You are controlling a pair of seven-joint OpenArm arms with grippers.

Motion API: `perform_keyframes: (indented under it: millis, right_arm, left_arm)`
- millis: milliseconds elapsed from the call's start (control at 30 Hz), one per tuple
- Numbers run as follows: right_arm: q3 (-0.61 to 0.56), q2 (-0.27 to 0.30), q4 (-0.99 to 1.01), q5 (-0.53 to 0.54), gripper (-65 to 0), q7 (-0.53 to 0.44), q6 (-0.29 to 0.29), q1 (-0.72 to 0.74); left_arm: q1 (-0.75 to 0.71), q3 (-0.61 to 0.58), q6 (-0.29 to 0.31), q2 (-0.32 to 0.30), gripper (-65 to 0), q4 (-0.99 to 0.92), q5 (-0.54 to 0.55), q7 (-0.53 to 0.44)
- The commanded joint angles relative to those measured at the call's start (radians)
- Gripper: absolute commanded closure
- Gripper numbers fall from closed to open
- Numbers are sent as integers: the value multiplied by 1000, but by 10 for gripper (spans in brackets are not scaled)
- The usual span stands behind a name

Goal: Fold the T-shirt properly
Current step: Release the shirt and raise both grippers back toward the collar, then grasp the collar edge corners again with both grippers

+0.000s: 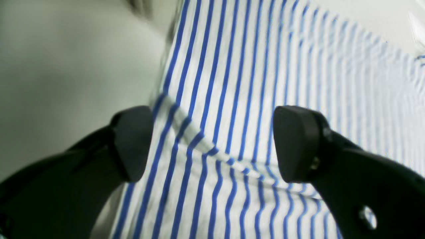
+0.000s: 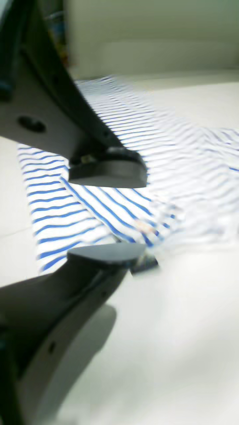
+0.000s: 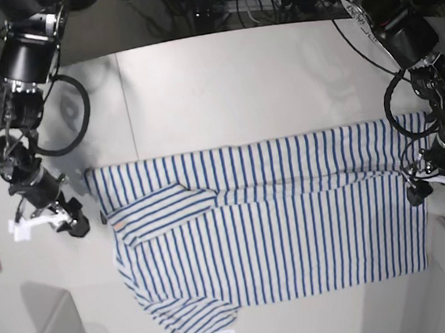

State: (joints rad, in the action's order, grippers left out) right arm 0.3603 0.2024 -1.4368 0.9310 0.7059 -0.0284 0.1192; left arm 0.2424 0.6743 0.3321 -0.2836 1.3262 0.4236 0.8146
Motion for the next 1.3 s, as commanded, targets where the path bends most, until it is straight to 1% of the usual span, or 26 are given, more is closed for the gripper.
perform_keyframes:
  millis: [0, 67, 133, 233, 333, 367, 433, 500, 600, 667, 767, 900, 1133, 1267]
  right_arm:
    - [19, -5, -51, 13, -254, 1, -18, -3]
    - [36, -30, -123, 13, -261, -4, -81, -65]
    - [39, -60, -177, 15, -288, -7, -117, -120]
    - [42, -120, -238, 15, -320, -7, -129, -201]
    - [42, -168, -244, 12, -320, -9, -132, -252]
    - [42, -182, -236, 12, -320, -12, -146, -263]
    - [39, -191, -209, 12, -321, -50, -215, -276]
    - [32, -192, -175, 12, -321, -105, -249, -280]
    - [32, -189, -115, 12, -321, -160, -247, -272]
    - [32, -188, -86, 12, -321, -179, -247, -258]
    - [32, -186, -42, 12, -323, -191, -242, -237]
    - [33, -186, -3, 12, -323, -196, -195, -206]
    - [41, -186, 44, 12, -323, -199, -195, -174]
    - [30, -169, 46, 10, -323, -243, -195, -172]
  left_arm:
    - [-18, 37, 0, -13, -541, 55, 21, -19]
    - [-91, 97, -1, 19, -541, 123, 82, -19]
    - [-162, 152, -3, 36, -541, 174, 139, -19]
    - [-269, 227, -3, 70, -541, 210, 225, -19]
    - [-340, 279, -3, 79, -541, 210, 298, -19]
    - [-367, 289, -3, 85, -541, 207, 317, -19]
    - [-418, 292, -3, 97, -541, 215, 343, -22]
    - [-443, 292, 0, 111, -541, 212, 352, -24]
    - [-446, 292, 2, 119, -541, 186, 352, -25]
    - [-441, 292, 2, 119, -541, 166, 352, -27]
    - [-400, 290, 2, 119, -541, 134, 346, -27]
    - [-348, 290, 2, 114, -541, 79, 344, -27]
    - [-254, 292, -3, 111, -541, -49, 343, -27]
    - [-219, 292, -3, 111, -540, -104, 343, -28]
